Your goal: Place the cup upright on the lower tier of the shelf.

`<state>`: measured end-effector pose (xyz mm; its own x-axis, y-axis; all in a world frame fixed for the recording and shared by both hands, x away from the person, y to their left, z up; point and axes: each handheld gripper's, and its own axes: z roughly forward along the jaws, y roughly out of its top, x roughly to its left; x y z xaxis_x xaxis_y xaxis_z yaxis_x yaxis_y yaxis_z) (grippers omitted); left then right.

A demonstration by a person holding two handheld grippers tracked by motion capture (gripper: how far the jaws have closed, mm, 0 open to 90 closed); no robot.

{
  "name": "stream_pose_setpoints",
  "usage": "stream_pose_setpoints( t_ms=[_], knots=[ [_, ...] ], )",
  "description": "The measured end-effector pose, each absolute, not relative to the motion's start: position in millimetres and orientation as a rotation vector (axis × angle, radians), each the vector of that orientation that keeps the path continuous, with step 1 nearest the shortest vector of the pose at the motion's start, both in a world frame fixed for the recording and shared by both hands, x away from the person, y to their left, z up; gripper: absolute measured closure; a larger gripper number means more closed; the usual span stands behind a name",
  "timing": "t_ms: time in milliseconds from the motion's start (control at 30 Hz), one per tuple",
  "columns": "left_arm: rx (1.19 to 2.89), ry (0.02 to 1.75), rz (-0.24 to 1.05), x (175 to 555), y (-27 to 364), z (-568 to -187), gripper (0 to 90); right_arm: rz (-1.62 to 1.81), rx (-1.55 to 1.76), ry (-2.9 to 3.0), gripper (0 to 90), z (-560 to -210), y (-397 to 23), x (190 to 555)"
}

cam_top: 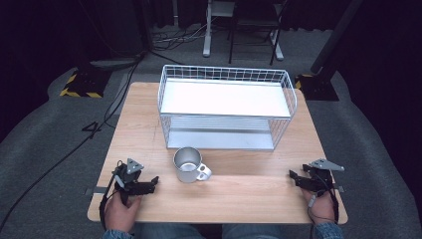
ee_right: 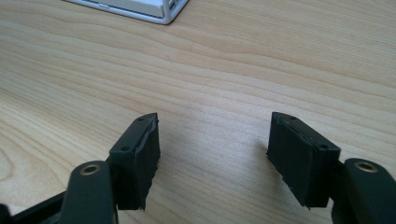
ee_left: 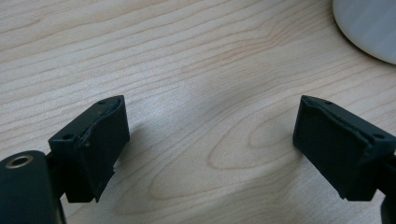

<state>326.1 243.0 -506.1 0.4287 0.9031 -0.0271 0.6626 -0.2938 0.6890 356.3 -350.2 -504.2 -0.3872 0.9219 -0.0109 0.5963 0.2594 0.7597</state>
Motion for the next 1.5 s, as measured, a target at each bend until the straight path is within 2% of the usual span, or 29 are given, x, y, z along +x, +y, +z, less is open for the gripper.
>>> stream_pose_setpoints(
  t_ms=[500, 733, 867, 1500],
  knots=[
    [2.056, 1.313, 0.493, 325.9, 243.0, -506.1, 11.1, 0.953, 1.369, 2.088, 34.3, -504.1, -349.9, 356.1],
    [2.055, 1.313, 0.493, 326.0, 243.0, -506.1, 11.1, 0.959, 1.369, 2.083, 39.6, -503.7, -349.6, 354.3],
    [2.056, 1.313, 0.493, 326.0, 243.0, -506.1, 11.1, 0.983, 1.359, 2.083, 38.3, -502.2, -345.1, 351.5],
    [2.055, 1.313, 0.493, 326.0, 243.0, -506.1, 11.1, 1.185, 1.092, 2.243, 37.5, -456.4, -264.3, 331.1]
  ],
)
